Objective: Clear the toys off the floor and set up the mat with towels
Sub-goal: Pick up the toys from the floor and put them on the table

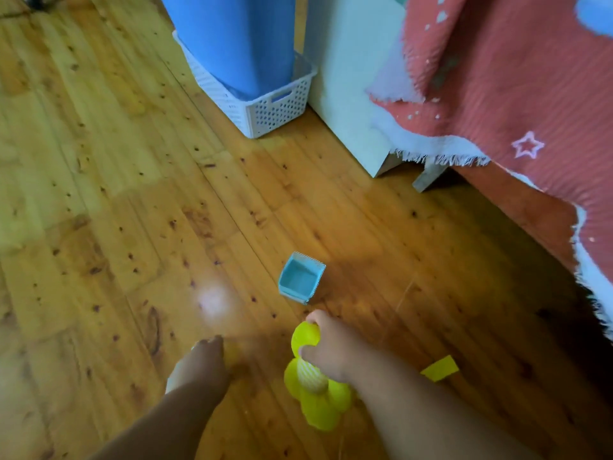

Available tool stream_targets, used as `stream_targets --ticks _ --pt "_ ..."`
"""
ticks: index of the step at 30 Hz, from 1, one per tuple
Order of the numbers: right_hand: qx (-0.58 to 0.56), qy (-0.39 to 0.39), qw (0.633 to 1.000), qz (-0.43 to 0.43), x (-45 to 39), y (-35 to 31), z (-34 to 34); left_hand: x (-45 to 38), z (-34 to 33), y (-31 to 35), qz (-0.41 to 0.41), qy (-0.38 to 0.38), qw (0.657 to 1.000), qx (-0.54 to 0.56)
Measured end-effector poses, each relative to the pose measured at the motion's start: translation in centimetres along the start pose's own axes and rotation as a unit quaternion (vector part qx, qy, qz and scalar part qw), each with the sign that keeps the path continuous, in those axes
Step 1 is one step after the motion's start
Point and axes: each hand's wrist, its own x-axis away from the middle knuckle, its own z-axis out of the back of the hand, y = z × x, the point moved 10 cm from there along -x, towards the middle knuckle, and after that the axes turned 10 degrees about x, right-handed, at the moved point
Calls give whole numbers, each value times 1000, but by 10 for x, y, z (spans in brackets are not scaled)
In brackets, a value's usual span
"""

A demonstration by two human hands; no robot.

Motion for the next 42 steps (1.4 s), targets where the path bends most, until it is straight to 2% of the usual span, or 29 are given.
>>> stream_targets --ticks 5,8,11,13,15,16,18,19,21,23,25,27,29,30,33,35,38,42 --pt "-108 26 991 -72 86 35 93 42 99 90 -28 22 999 22" --pt "-191 59 975 -100 162 42 148 107 167 161 -75 28 996 41" --pt "-304 86 942 -110 257 36 198 190 229 237 -142 -8 989 38" --pt "-413 116 897 -108 327 34 237 248 272 288 -184 -33 981 51" --pt "-515 178 833 -94 407 46 286 313 312 347 -222 -73 971 54" --pt "-546 196 808 -102 452 54 311 348 334 376 -236 -83 967 50" --pt "-578 224 781 -77 518 51 352 401 365 406 -240 -105 964 54" --pt "-614 240 749 -68 561 59 379 435 383 433 -260 -115 957 51" --pt "-671 252 698 10 625 58 433 491 408 472 -296 -125 946 51" --pt "-724 274 630 62 684 65 483 540 427 510 -338 -157 926 62" --pt "-772 293 559 74 718 81 514 578 442 547 -375 -179 905 91" --pt "-793 297 524 88 741 88 538 614 463 586 -433 -177 876 122" --pt "-795 303 518 93 752 90 558 644 485 618 -476 -177 848 151" --pt "-784 319 526 84 756 91 568 655 495 631 -492 -181 835 167" --pt "-707 400 582 23 766 107 591 669 520 661 -523 -162 815 189" --pt "-643 450 619 11 775 110 616 672 536 675 -545 -153 800 201" --pt "-615 485 622 -6 780 116 642 674 552 695 -575 -155 780 193" --pt "-661 438 609 26 767 107 665 678 565 724 -618 -173 747 174"
